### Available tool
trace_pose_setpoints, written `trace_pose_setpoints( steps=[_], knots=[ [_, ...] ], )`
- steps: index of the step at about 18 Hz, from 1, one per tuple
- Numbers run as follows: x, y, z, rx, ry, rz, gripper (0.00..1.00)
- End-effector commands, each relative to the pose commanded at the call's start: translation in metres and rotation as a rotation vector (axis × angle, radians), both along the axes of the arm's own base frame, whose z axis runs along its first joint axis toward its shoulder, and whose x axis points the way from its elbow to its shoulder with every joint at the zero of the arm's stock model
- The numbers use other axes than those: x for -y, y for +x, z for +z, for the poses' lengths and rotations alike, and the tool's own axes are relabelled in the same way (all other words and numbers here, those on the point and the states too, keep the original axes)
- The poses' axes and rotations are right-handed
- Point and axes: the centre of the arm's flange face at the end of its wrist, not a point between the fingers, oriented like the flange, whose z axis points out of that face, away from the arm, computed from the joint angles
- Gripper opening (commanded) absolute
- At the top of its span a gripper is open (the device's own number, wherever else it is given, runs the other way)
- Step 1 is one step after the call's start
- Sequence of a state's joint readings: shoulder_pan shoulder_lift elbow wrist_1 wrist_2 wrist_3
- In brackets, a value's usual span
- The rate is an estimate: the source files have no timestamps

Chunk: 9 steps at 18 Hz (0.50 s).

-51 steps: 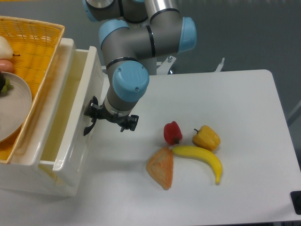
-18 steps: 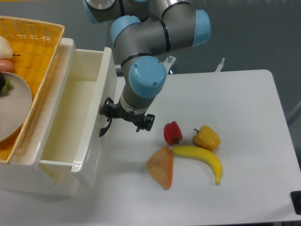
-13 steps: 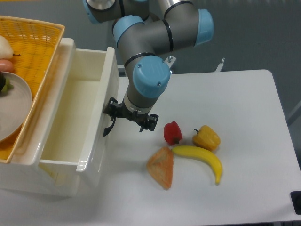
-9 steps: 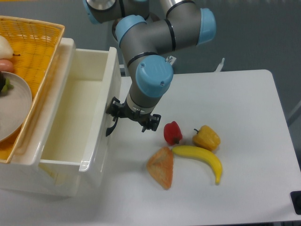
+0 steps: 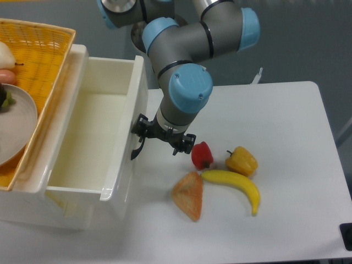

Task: Slide open the top white drawer
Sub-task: 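Pull the handle outward, sliding the upper drawer open, then continue pulling the drawer fully open and hold at the handle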

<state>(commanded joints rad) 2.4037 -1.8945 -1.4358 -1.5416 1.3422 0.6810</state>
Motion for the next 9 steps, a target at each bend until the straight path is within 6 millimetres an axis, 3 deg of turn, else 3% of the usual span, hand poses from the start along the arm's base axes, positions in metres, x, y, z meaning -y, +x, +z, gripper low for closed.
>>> trace_pose_setpoints(
  steps=[9],
  knots=[
    [0.0037,-0.01,0.0009,-0.005,0.005,0.003,1.0]
  ],
)
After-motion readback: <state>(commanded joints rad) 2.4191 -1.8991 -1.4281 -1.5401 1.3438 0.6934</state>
